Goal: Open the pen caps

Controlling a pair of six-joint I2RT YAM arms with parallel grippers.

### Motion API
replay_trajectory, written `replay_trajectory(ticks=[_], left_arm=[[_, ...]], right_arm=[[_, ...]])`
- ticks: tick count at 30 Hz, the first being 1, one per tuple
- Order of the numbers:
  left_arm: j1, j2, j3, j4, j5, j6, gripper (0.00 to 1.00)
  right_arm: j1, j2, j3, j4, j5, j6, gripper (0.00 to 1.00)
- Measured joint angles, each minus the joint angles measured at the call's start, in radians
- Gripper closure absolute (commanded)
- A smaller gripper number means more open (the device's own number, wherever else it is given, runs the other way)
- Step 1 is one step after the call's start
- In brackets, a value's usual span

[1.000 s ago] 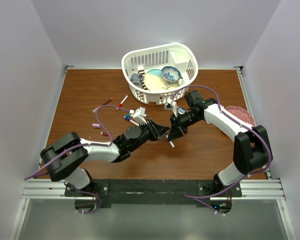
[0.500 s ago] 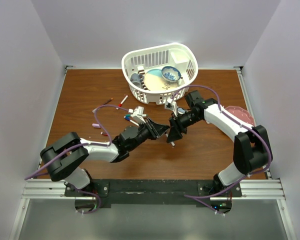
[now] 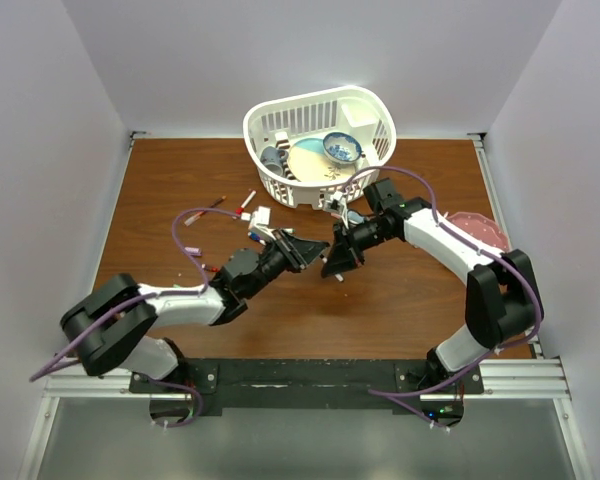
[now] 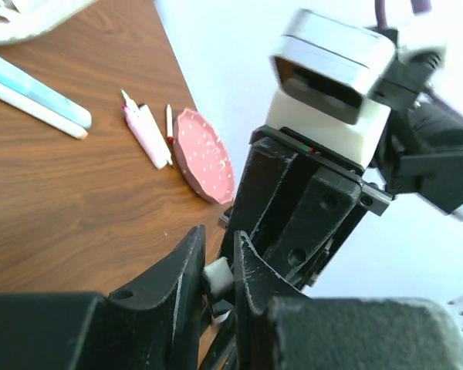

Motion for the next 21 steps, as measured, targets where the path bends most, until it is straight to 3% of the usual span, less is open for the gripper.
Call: replay_trajectory(ticks=[2,5,7,12,21], left_arm=[[0.058,-0.069,-0.027,-0.024,-0.009,-0.003,1.00],[0.294,-0.211,-0.035,-0.092,-0.138,0.014,1.00],[0.394,-0.290,-0.031,-0.127,-0.205,0.029,1.00],[0.435,-0.441,-0.029,-0.307,-0.248,0.066,1.00],[0.476,-0.600,-0.079,-0.991,-0.347,0.012,1.00]], right_arm=[[0.020,0.008,0.016,0.030,0.005,0.002,1.00],[-0.001,0.016,-0.002,-0.027,0.024,-0.002,1.00],[-0.011,0.027,-0.004,-0.054,0.045,-0.005,1.00],[0.000,0.026,-0.005,-0.069,0.117,0.005,1.00],[0.001,-0.085,-0.036,0.002,0.364,0.070,1.00]])
